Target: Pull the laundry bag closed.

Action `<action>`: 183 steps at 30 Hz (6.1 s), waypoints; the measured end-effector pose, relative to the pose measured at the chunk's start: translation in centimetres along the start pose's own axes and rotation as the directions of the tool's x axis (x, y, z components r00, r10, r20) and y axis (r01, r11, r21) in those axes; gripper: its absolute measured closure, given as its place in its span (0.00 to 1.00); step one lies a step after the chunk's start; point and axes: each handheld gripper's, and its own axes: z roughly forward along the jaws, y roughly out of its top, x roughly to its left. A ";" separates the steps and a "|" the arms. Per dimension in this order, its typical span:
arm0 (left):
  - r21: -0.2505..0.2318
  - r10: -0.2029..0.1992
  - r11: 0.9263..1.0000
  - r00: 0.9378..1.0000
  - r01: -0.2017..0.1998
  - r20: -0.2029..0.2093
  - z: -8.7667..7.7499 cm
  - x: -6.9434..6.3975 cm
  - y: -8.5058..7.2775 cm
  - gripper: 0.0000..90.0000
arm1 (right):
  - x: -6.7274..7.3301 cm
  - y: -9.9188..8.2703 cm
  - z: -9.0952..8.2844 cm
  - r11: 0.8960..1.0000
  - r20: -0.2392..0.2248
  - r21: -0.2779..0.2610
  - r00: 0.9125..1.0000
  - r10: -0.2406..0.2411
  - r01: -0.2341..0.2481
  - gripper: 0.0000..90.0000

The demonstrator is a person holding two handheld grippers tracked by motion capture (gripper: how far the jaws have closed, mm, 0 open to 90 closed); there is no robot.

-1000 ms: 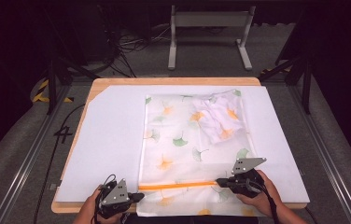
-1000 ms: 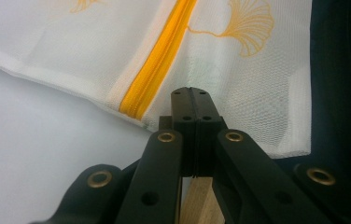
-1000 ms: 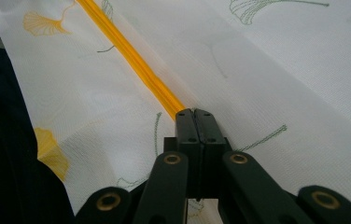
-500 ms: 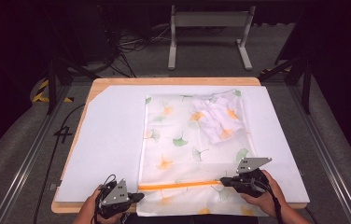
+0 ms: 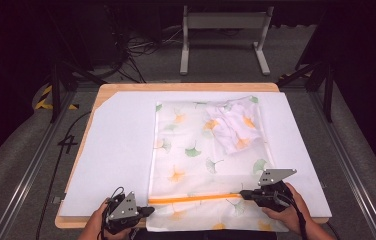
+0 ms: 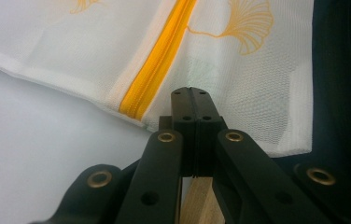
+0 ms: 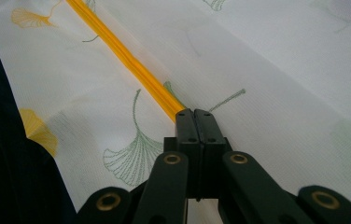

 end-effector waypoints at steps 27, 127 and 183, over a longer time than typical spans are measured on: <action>-0.007 -0.001 1.000 1.000 0.001 0.013 0.0 0.2 -0.1 1.00 | -0.6 -1.1 -1.5 0.999 0.039 -0.020 0.999 0.026 -0.026 1.00; 0.010 -0.017 1.000 1.000 0.017 0.018 -0.2 0.3 0.2 1.00 | -3.3 -5.5 -6.5 0.993 0.171 -0.063 0.979 0.110 -0.100 1.00; -0.163 -0.258 0.964 0.875 0.208 -0.410 -6.5 6.3 -2.0 0.19 | -6.7 -4.2 -8.2 0.982 0.468 -0.153 0.883 -0.027 0.111 0.23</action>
